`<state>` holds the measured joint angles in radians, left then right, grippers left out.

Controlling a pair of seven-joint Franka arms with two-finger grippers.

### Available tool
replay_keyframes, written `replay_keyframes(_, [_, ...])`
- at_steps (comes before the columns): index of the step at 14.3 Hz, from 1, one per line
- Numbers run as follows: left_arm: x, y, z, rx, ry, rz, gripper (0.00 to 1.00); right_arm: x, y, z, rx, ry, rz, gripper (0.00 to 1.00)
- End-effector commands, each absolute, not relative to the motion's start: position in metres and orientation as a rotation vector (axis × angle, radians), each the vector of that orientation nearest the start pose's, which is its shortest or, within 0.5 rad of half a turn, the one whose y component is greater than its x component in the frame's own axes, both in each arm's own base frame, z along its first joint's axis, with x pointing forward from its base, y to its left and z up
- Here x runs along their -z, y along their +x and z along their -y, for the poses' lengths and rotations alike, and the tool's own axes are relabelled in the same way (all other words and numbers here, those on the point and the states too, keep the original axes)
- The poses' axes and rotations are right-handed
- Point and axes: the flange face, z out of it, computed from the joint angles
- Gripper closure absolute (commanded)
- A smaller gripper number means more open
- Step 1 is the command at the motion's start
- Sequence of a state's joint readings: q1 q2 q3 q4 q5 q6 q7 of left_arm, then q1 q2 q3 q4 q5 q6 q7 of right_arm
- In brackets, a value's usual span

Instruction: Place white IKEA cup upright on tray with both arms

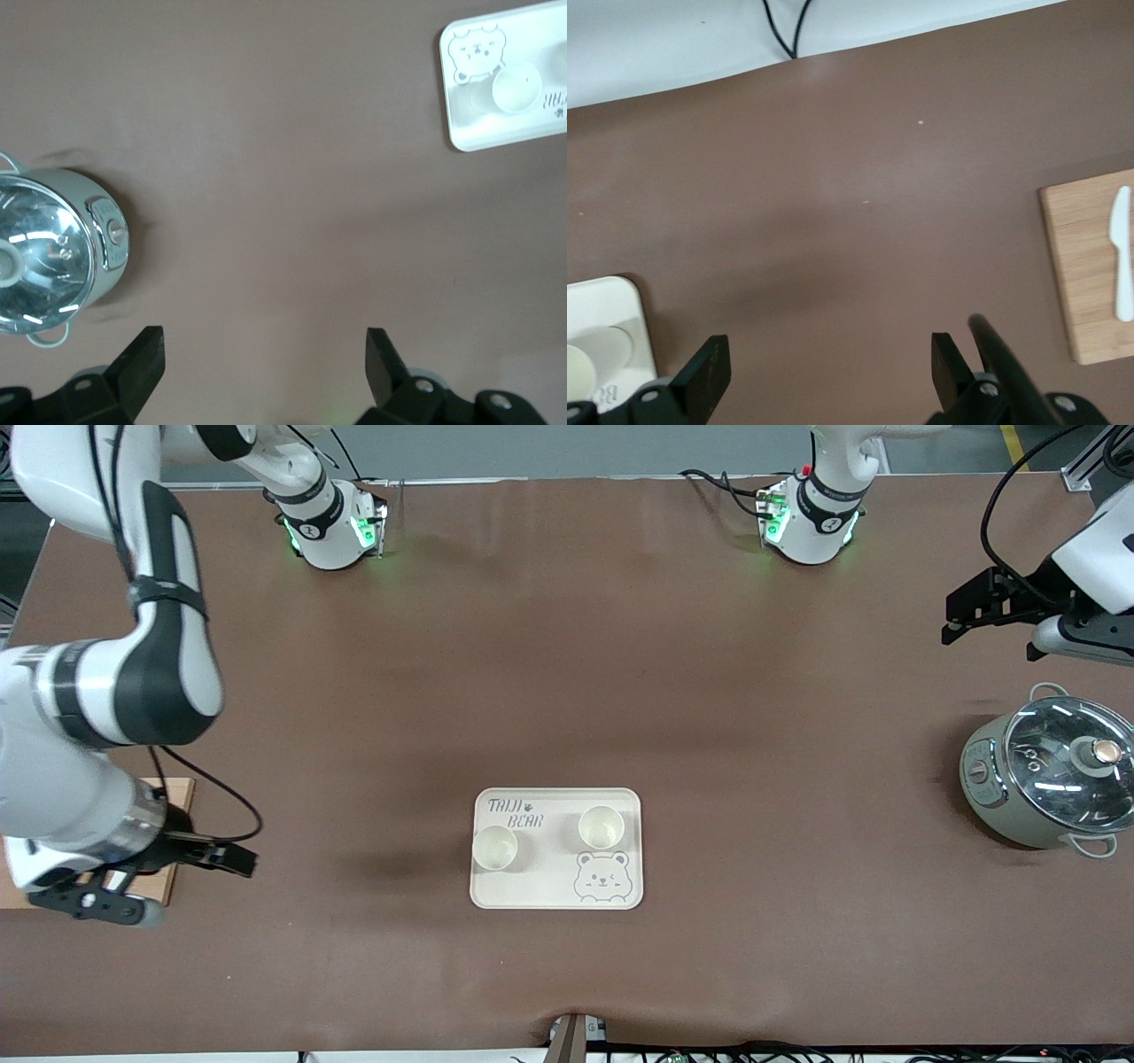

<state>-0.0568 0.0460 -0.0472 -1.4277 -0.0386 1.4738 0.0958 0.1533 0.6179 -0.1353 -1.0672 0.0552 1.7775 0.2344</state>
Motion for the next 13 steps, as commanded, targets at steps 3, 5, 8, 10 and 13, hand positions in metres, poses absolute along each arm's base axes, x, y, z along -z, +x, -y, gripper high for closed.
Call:
replay_keyframes(3, [-0.658, 0.558, 0.053, 0.061, -3.154, -0.319, 0.0, -0.513, 0.71, 0.021, 0.108, -3.119, -0.266, 0.0])
replay_keyframes(5, [-0.652, 0.559, 0.05, 0.048, -3.115, -0.342, 0.0, -0.526, 0.698, 0.043, 0.11, -3.114, -0.291, 0.0])
replay_keyframes(8, [-0.645, 0.562, 0.035, 0.083, -3.109, -0.349, 0.0, -0.554, 0.672, 0.05, 0.119, -3.11, -0.241, 0.0])
replay_keyframes(10, [-0.641, 0.565, 0.029, 0.075, -3.119, -0.346, 0.0, -0.571, 0.65, 0.052, 0.128, -3.103, -0.228, 0.0])
replay_keyframes(13, [-0.64, 0.565, 0.026, 0.071, -3.132, -0.33, 0.0, -0.59, 0.623, 0.053, 0.147, -3.102, -0.202, 0.0])
